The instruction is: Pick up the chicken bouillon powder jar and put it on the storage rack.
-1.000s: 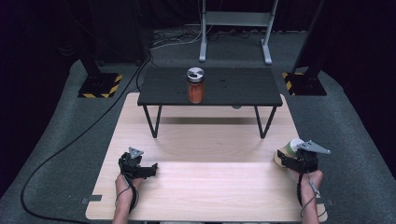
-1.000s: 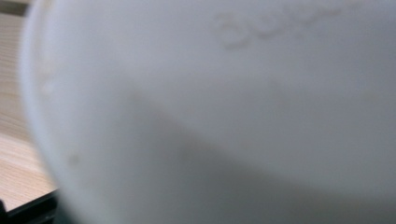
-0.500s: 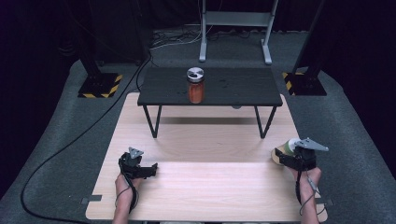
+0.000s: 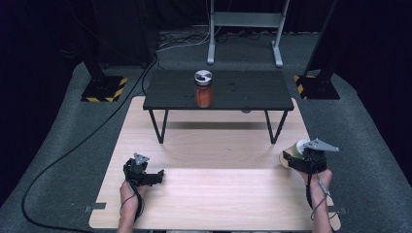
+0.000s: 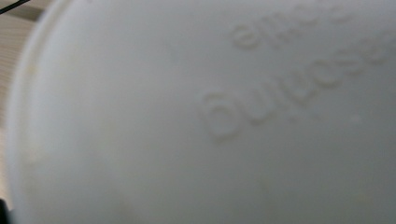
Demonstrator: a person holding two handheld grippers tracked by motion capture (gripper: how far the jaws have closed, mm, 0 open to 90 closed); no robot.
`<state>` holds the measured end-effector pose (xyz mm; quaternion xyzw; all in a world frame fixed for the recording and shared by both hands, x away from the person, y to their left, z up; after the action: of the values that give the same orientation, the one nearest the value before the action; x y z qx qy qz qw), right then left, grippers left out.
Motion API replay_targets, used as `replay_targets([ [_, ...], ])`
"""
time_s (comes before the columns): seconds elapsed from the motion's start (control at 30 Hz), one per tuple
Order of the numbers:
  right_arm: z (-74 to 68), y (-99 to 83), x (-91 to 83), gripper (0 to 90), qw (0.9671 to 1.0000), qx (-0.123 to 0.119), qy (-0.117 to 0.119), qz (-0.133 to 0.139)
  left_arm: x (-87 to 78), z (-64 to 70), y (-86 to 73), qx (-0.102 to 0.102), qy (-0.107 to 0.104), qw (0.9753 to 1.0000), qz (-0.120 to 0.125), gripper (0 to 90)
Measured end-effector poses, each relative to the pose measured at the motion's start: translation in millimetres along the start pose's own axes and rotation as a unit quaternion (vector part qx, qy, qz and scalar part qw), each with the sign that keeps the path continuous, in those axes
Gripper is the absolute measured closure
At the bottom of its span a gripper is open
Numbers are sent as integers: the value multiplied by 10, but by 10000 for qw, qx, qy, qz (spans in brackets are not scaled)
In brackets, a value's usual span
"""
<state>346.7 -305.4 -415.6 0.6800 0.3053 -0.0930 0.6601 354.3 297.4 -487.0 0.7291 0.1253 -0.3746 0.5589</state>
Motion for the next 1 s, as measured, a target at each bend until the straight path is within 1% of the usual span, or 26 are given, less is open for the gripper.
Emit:
replay_targets([
  [0.3,-60,202,-27,307,9997,-146,178,-107,0,0,0,-2,0,10000,0,0],
  [0.8,-177,445,-31,308,9982,-340,447,-196,0,0,0,-2,0,10000,2,1],
  [1.0,-225,570,-31,309,9976,-442,487,-222,0,0,0,-2,0,10000,2,1],
])
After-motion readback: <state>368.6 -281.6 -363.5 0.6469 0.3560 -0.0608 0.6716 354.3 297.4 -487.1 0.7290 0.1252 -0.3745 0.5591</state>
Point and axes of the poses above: each handheld gripper's, and its own axes: x roughly forward along the jaws, y roughly out of its top, z roughly to its right, the point moved 7 cm from there along x, roughly forward along the jaws, and after that the axes turned 8 degrees about x, right-handed, at the moved point
